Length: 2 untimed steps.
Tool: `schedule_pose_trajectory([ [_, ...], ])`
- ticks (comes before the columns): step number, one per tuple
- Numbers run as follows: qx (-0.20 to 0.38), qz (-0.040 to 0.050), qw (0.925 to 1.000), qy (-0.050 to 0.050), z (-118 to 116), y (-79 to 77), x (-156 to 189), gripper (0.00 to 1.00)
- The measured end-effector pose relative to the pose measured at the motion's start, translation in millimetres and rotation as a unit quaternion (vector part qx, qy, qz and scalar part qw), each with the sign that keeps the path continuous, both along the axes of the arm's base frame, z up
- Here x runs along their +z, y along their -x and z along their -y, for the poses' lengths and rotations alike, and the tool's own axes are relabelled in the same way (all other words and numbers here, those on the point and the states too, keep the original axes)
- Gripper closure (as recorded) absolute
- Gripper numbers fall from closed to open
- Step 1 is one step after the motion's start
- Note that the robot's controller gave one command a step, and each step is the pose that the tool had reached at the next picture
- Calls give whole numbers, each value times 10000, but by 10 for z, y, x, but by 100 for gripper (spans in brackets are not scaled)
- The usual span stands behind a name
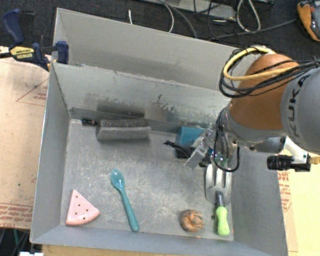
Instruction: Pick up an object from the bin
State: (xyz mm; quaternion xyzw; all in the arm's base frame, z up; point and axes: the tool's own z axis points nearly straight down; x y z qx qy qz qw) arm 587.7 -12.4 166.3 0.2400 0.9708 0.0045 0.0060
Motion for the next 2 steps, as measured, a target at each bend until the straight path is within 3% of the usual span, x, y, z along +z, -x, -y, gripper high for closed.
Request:
schedule_pose_trajectory([
  [1,5,-41,10000,-2,-3,17,411,100],
  [2,8,15,10000,-1,-2,-6,781,100],
])
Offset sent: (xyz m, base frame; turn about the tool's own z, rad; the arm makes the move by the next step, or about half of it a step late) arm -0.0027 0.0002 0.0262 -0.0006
